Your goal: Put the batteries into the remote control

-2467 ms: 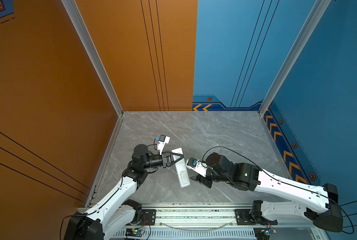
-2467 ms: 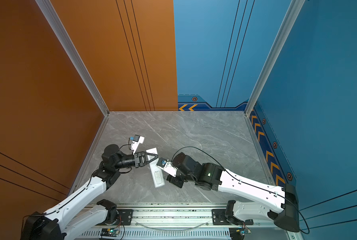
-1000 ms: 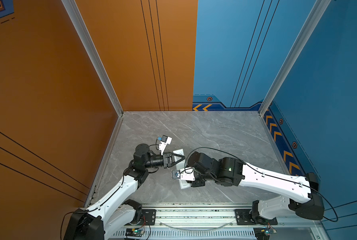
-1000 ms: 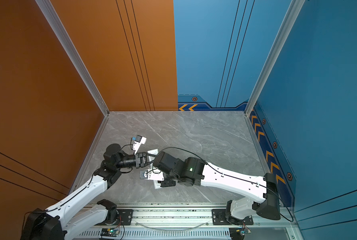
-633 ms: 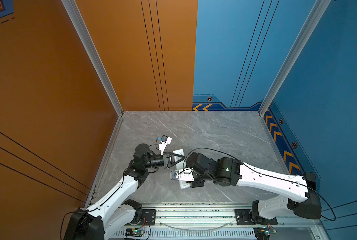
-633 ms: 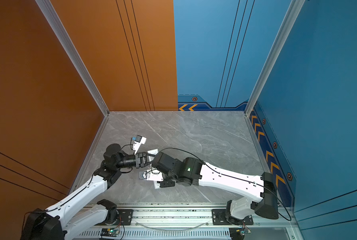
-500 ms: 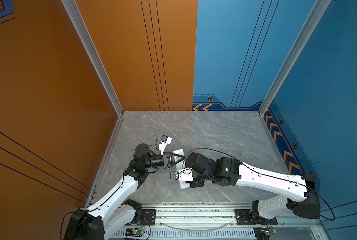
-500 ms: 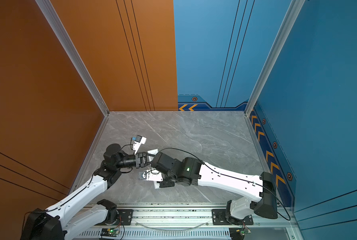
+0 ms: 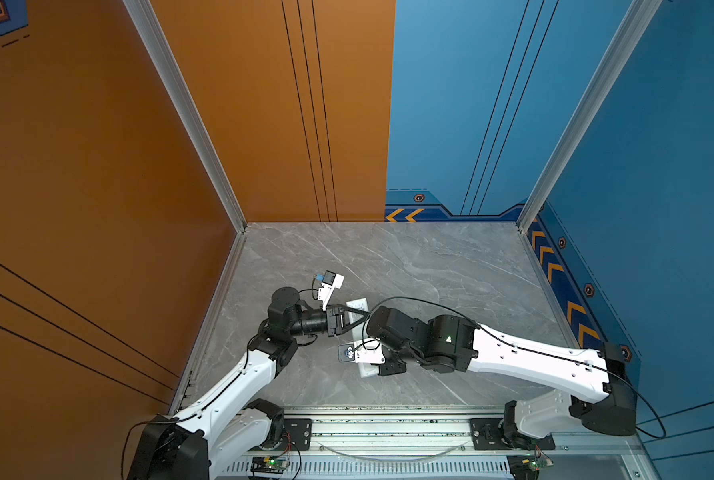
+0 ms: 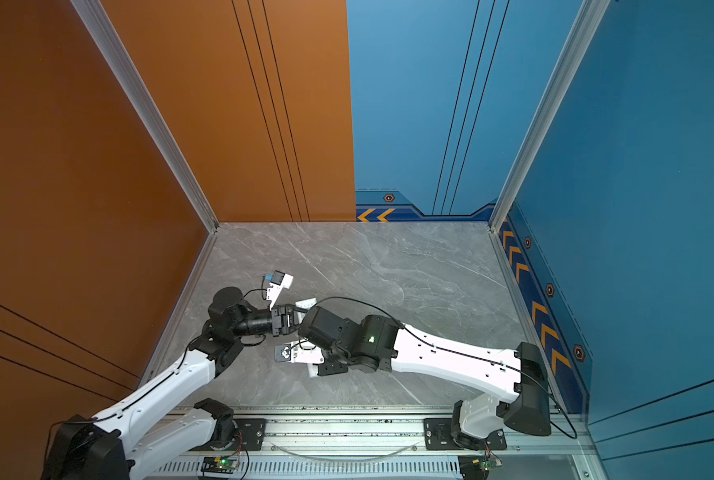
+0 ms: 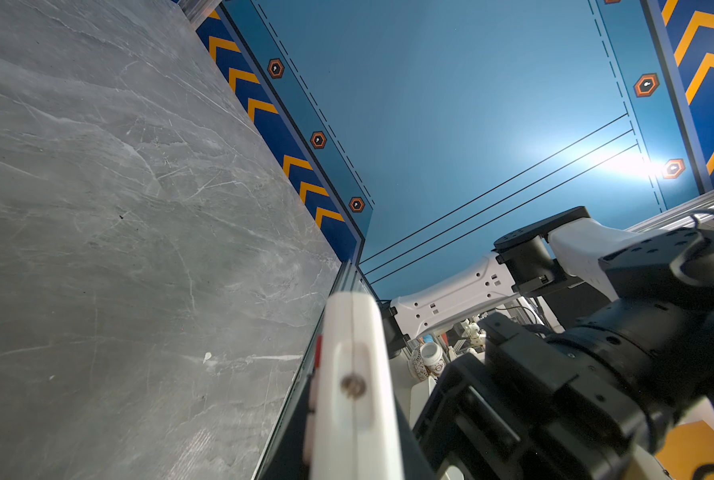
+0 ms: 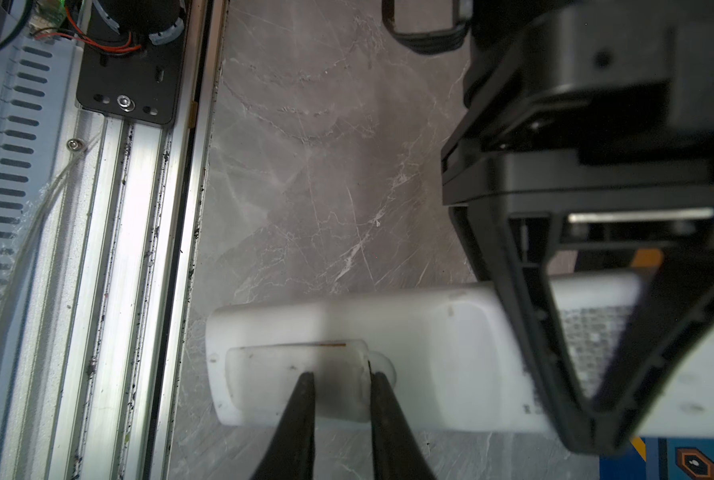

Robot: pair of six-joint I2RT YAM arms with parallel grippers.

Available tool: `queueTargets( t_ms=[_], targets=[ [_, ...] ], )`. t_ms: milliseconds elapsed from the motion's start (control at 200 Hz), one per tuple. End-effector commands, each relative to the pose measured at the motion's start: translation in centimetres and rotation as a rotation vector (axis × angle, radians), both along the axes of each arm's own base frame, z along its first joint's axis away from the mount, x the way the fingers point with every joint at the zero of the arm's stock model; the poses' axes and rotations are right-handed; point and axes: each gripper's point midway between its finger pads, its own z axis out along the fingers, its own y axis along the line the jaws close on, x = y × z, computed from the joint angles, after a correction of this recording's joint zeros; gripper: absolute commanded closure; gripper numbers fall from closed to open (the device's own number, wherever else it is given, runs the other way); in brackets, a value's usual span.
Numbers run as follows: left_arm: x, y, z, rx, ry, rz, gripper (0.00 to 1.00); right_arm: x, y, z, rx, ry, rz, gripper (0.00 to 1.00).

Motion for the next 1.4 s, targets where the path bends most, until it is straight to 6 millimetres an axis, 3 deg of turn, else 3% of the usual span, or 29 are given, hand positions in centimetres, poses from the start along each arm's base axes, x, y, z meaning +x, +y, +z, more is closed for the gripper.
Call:
queueTargets(
  t_ms=[0, 541, 876, 1172, 1397],
  targets=[
    [-0.4, -0.1, 1.9, -0.03, -0.048, -0.03, 1.0, 0.3, -0.5, -1.3, -0.079, -0.017, -0.01, 0.79],
    [-0.4, -0.1, 1.9, -0.03, -0.049, -0.028, 1.0, 0.7, -0.2, -2.2, -0.115, -0.041, -0.039, 0.82],
    [-0.4, -0.1, 2.0, -0.032, -0.049, -0.026, 1.0, 2.4, -0.3, -2.5, -0.126, -0.102, -0.094, 0.84],
    [-0.2, -0.1, 1.8, -0.03, -0.042, -0.022, 1.0, 2.7, 0.0, -1.8, -0.077, -0.119, -0.118, 0.82],
    [0.6, 0.5, 1.3, -0.013, -0.027, 0.017, 1.0, 2.0, -0.1, -0.1, 0.006, -0.1, -0.114, 0.75]
  ],
)
